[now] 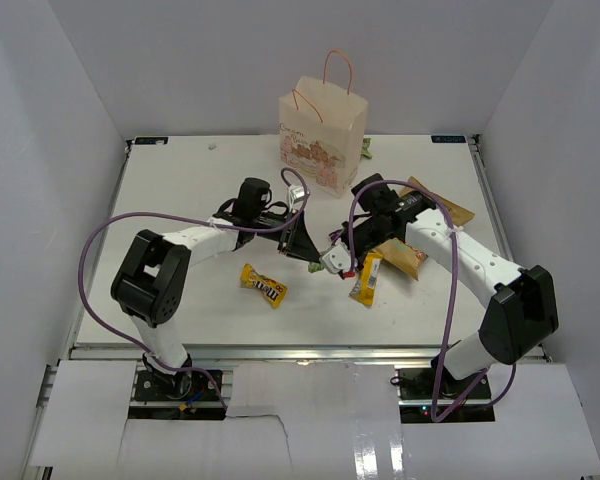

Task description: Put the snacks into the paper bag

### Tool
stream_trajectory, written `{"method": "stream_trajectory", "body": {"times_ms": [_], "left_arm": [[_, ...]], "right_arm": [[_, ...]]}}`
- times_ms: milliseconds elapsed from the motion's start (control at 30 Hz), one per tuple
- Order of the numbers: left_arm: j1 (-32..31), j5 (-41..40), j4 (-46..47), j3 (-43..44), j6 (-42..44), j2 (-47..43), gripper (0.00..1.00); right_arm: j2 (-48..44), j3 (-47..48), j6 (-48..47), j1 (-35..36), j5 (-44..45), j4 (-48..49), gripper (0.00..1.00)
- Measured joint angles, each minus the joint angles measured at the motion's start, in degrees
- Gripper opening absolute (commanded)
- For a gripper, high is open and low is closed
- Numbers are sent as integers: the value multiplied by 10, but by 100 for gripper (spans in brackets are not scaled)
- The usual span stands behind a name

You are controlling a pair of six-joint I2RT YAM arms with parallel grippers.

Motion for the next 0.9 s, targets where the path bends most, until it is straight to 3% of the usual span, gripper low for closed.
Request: {"method": "stream_trajectory", "body": {"times_ms": [67, 167, 333, 467, 533, 700, 800, 900], "left_arm": [[1, 0, 1, 0, 0, 0, 54], [2, 2, 7, 1, -10, -2, 66], [20, -5, -28, 3, 12, -31, 72], [81, -37, -107, 15, 60, -81, 74], [135, -94, -155, 25, 96, -128, 77], [172, -270, -212, 13, 130, -243, 85], [164, -353, -206, -36, 102, -311, 87], [161, -433, -204, -104, 45, -368, 88]], "right_arm": [[0, 0, 11, 0, 1, 0, 8], [0, 0, 19, 1, 3, 0, 8], [-2, 0, 36, -2, 2, 2, 8], [-14, 4, 79, -23, -18, 3, 8], [-17, 24, 133, -48, -38, 11, 8], [-25, 102, 461, -113, -17, 197, 8], [-21, 155, 660, -138, 71, 324, 8], [9, 218, 799, -142, 183, 422, 8]]}}
